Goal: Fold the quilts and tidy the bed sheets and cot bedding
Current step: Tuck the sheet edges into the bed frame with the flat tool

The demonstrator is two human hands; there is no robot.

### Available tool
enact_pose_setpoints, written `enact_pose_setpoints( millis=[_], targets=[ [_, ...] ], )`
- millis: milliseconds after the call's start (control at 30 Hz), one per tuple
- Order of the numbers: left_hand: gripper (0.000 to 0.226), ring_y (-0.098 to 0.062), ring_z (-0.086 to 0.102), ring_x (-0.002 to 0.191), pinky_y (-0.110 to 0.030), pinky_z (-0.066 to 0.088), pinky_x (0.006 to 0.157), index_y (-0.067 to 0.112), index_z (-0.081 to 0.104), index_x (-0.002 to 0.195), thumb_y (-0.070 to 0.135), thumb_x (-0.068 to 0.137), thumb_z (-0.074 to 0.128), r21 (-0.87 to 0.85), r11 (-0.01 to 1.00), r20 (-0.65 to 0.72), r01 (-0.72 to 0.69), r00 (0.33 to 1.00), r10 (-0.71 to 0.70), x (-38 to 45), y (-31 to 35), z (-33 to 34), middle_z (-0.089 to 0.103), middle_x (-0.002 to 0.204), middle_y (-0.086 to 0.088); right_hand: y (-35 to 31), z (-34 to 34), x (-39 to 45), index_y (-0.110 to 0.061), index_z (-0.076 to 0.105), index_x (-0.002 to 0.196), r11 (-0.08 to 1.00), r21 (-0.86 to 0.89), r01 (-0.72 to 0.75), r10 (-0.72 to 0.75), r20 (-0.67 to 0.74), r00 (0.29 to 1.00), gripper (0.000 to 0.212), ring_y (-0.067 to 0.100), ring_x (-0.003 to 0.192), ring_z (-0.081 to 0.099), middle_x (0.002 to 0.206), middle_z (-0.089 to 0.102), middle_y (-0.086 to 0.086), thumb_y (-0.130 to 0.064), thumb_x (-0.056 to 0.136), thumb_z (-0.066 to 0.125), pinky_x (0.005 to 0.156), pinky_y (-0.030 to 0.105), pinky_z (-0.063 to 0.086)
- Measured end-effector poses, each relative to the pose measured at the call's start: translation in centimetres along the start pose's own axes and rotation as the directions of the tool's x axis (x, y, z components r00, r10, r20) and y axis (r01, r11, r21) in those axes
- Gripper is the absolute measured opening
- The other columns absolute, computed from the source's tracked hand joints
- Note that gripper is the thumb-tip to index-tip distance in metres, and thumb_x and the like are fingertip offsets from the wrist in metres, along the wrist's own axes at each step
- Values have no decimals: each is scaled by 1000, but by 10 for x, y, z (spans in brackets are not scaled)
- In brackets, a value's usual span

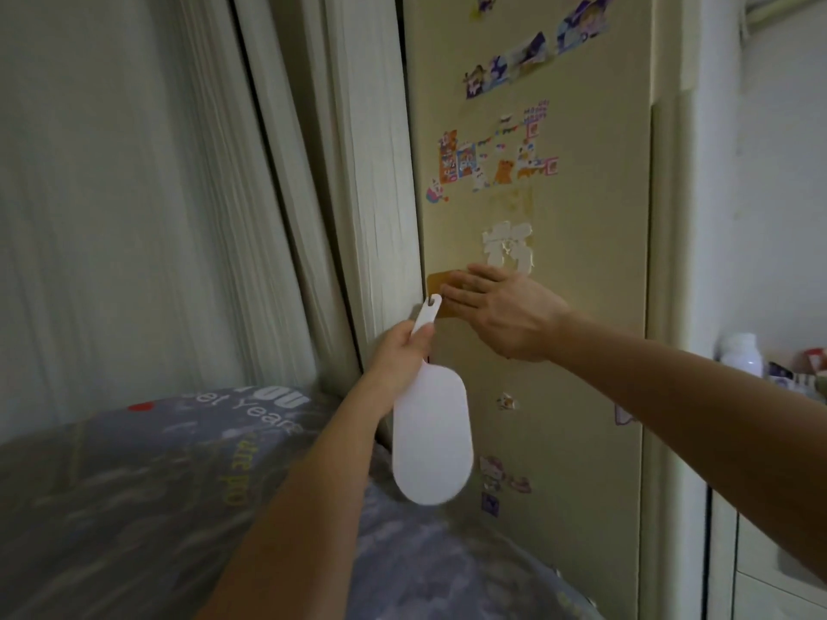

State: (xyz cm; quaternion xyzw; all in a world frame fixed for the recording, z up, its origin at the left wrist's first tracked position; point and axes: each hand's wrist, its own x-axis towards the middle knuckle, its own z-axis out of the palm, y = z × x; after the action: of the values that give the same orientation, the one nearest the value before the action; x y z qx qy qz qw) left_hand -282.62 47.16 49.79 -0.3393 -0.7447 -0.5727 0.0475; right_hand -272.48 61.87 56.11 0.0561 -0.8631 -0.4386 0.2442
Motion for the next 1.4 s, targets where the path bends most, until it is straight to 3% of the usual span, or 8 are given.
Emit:
enact_pose_setpoints(
  millis=[267,400,500,600,867,1133,1333,1400],
  targets=[
    [26,-7,59,55,-21,48,52,25,74,101,46,91,60,-414,875,180,252,964,-193,0,9,-16,64,69,7,-4,-4,0,-15,17,153,1000,-13,-23,22,-5,1000,56,23,149,6,161,12,5,-25,98,23,120,40,-3],
    [21,-12,60,66,-24,49,58,26,74,98,42,91,61,-293,921,135,256,965,-225,-2,20,-22,65,79,1,-7,-10,-1,-19,26,151,996,35,-78,79,-23,997,57,26,147,8,156,26,0,-24,94,32,118,40,-4],
    [26,-13,53,69,-24,40,61,20,68,98,40,97,51,102,993,-10,53,999,-52,-1,24,-29,61,84,-2,-8,-12,0,-20,22,152,995,42,-91,91,-7,996,58,25,148,4,156,25,-1,-24,94,33,118,40,-5],
    [24,-13,51,67,-25,37,58,22,48,110,41,101,38,555,809,31,-196,976,215,-5,18,-28,54,81,1,-9,-11,0,-21,19,152,993,54,-106,107,-9,994,58,25,148,-1,159,18,-1,-25,96,30,118,40,-7],
    [30,-20,56,83,-33,43,69,29,46,129,21,101,43,675,681,150,-284,957,250,7,19,-46,58,95,-2,-7,-6,0,-22,11,153,989,92,-113,114,-6,993,57,19,148,-6,161,8,-2,-27,98,26,117,38,-11],
    [18,-17,52,84,-31,36,64,26,49,115,21,99,43,975,81,200,-208,976,90,29,71,-60,55,94,1,-10,-9,0,-22,15,153,994,21,-108,108,3,994,57,24,149,-3,161,10,1,-31,98,30,117,41,-9],
    [36,-23,54,91,-34,38,67,12,36,133,14,98,42,984,173,27,-37,998,60,33,82,-53,57,115,-8,-11,-12,-2,-24,16,153,995,12,-95,94,47,994,56,23,149,-3,161,5,1,-33,99,29,117,43,-11],
    [32,-24,53,91,-34,38,71,11,40,131,19,100,39,923,385,-37,12,998,56,36,76,-42,57,116,-9,-10,-12,-2,-24,17,152,996,26,-88,86,78,993,56,21,149,-4,161,5,0,-33,99,29,117,42,-11]
  ],
)
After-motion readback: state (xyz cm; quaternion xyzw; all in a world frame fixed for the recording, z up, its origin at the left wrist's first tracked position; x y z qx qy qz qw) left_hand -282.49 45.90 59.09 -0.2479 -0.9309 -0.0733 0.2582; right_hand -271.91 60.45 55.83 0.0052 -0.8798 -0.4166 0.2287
